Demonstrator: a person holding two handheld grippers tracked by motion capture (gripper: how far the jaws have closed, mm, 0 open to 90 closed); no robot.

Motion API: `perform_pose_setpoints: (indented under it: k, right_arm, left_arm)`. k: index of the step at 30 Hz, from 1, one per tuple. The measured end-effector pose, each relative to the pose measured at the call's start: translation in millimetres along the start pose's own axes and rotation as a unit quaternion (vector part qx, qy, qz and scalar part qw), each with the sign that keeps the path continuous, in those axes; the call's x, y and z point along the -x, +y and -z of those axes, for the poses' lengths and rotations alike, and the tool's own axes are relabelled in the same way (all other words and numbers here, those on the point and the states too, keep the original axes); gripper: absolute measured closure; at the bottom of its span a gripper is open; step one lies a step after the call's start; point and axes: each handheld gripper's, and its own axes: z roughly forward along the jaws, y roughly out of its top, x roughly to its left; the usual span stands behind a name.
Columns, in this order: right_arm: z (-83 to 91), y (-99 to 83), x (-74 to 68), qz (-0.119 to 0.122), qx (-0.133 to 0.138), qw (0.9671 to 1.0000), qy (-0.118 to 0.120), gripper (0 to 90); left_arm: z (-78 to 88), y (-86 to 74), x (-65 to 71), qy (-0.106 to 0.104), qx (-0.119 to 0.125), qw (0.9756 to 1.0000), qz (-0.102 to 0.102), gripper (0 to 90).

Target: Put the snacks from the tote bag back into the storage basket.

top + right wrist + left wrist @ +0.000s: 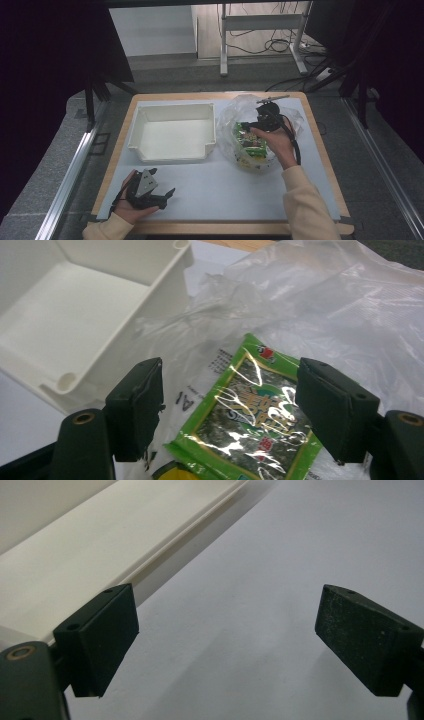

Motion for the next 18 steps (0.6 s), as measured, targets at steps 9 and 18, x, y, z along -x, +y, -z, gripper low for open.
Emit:
perform_pose_setpoints:
  k: [9,18]
  right_arm:
    - [-8.9,1.7,22.9,-0.029,-0.015,0.9994,-0.004,28.2]
    - [-19.3,-0.6,40.3,-0.052,-0.035,0.9979,-0.017,28.4]
  left_arm:
    - [0.3,-0.2,0.5,0.001,-0.001,1.0000,0.002,10.2]
    - [1.1,0.0,1.0,-0.005,0.000,1.0000,0.006,10.2]
